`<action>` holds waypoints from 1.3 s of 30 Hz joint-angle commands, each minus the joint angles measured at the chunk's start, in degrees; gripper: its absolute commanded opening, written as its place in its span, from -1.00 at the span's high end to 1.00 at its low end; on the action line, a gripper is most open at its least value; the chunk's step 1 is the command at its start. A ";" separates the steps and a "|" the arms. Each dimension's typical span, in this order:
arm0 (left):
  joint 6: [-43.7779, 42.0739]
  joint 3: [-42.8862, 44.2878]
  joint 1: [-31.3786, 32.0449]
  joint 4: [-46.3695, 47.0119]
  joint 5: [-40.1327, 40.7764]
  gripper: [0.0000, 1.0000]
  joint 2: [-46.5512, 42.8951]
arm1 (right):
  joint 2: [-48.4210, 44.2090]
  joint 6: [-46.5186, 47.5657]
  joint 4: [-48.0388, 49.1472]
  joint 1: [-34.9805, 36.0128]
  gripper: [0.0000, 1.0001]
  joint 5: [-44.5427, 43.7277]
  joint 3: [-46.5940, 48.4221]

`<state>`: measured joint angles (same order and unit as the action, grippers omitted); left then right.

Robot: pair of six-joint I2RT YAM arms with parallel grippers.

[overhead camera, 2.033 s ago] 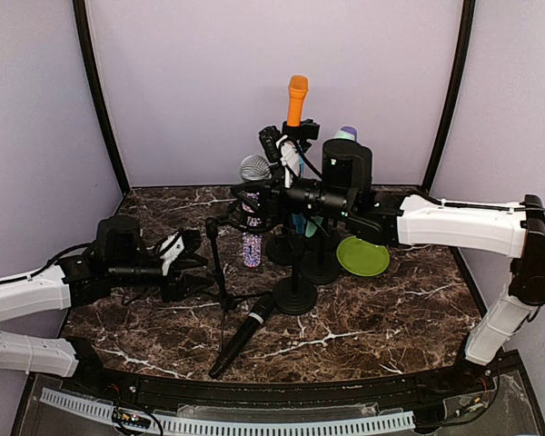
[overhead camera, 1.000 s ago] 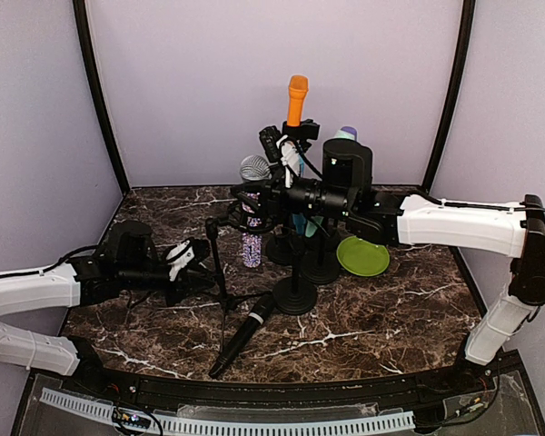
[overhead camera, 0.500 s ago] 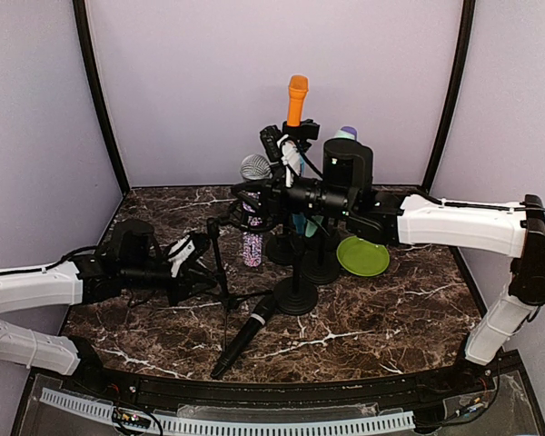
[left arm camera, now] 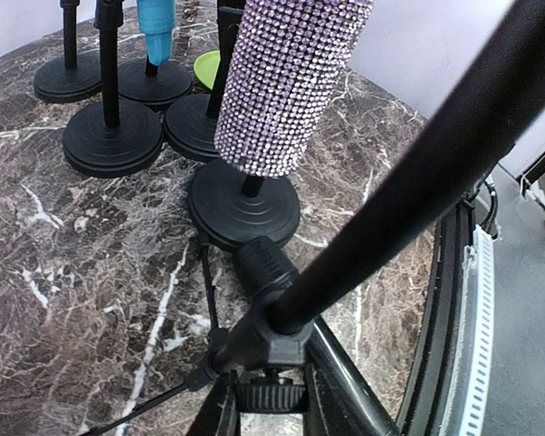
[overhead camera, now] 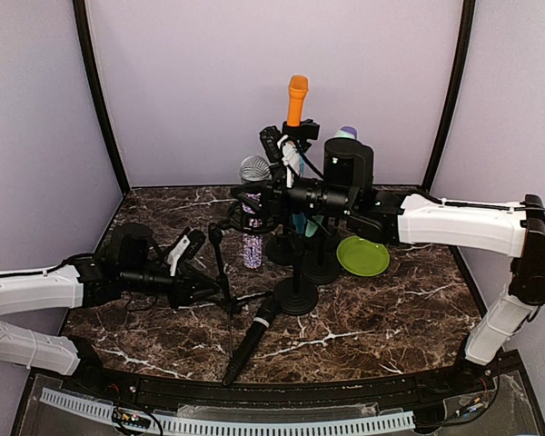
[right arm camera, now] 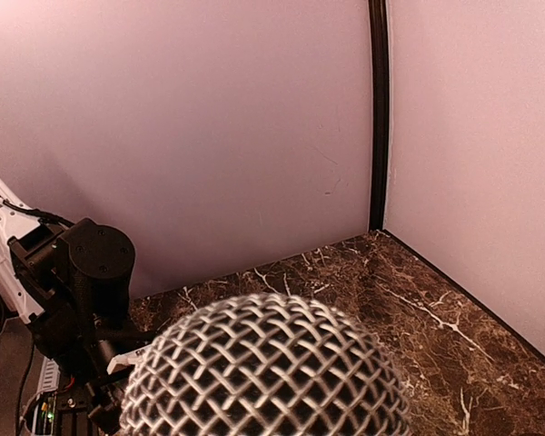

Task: Remove the microphone from the stand
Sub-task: Unscrew the knob on the microphone stand.

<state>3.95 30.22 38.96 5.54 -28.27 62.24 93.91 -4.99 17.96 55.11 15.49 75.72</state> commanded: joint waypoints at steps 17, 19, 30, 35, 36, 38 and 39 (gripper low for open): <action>19.12 -5.29 -9.65 14.31 -23.26 1.00 4.18 | 0.22 2.05 1.74 1.55 0.69 -0.11 3.29; 20.91 -5.38 -10.10 15.67 -24.99 1.00 5.35 | 0.22 2.46 1.62 1.77 0.69 -0.09 3.21; 23.43 -4.89 -12.43 15.81 -29.78 1.00 9.05 | 0.62 3.75 0.57 2.76 0.69 0.14 3.33; 22.26 -4.00 -12.56 14.73 -28.39 0.85 8.79 | 0.75 4.15 -0.08 3.12 0.69 -0.67 3.29; 21.50 -3.75 -12.53 14.31 -28.23 0.63 8.80 | 0.75 4.20 -0.12 3.22 0.69 -0.72 3.25; 19.77 -2.88 -12.51 11.17 -27.50 0.30 8.30 | 0.67 4.15 -0.12 3.22 0.67 -1.05 3.16; 18.90 -2.11 -12.51 10.20 -26.52 0.20 8.01 | 0.60 4.06 -0.11 3.24 0.62 -1.26 3.12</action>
<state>25.69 25.71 26.85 21.17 -56.88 70.87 94.30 -1.26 15.84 57.45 14.92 76.64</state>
